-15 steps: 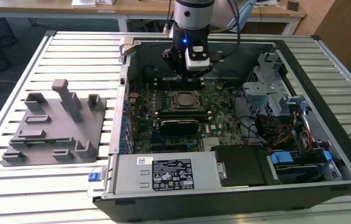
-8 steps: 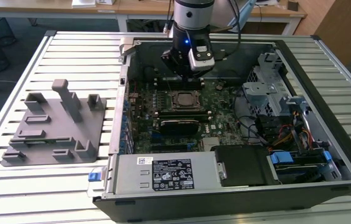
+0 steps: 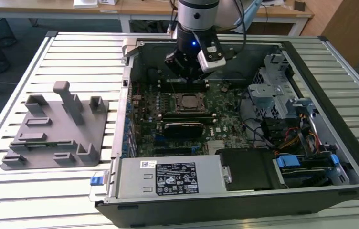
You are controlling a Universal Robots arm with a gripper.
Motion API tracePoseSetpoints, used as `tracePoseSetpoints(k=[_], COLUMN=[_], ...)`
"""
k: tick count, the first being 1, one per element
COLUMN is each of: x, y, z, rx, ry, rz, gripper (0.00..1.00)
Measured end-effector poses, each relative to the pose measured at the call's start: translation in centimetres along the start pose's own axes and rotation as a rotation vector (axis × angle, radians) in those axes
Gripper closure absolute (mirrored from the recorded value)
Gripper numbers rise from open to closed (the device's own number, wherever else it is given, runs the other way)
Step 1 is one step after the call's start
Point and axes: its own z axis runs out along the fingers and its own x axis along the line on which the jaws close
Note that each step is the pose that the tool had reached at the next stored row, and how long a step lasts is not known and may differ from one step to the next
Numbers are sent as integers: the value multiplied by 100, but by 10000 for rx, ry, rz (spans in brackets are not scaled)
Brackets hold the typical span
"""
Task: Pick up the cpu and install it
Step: 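Install the first cpu locking lever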
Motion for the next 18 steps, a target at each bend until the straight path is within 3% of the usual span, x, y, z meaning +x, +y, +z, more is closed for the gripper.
tracePoseSetpoints(k=[8,18], x=[17,296], y=[-3,-50], z=[10,15], rx=[3,4], ry=[-20,-20], rz=[-1299,-1416], gripper=[89,89])
